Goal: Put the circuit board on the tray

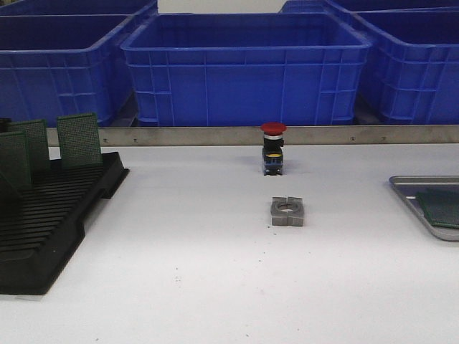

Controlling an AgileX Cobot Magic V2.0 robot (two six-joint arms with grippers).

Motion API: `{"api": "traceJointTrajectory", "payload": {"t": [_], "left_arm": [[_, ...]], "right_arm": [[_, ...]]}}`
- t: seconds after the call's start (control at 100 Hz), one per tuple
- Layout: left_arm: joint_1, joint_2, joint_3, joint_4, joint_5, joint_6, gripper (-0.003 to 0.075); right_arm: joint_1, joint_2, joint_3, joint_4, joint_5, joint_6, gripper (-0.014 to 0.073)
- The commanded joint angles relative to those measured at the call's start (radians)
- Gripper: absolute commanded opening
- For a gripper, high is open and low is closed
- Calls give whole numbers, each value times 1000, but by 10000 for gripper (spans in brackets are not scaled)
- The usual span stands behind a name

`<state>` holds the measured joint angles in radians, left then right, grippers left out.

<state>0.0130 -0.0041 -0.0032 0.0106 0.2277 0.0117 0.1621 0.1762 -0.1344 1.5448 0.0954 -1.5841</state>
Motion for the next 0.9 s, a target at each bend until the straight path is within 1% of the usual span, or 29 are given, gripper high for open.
{"api": "traceJointTrajectory", "payload": {"t": [0.0, 0.14, 0.89], "left_arm": [[3, -34, 29, -11, -66, 6, -17], [3, -34, 29, -11, -83, 6, -17], [3, -34, 29, -11, -82, 6, -17]], "right_arm": [[3, 11, -27, 14, -6, -10, -59], [3, 11, -27, 14, -6, -10, -59], [3, 11, -27, 15, -6, -10, -59]]}}
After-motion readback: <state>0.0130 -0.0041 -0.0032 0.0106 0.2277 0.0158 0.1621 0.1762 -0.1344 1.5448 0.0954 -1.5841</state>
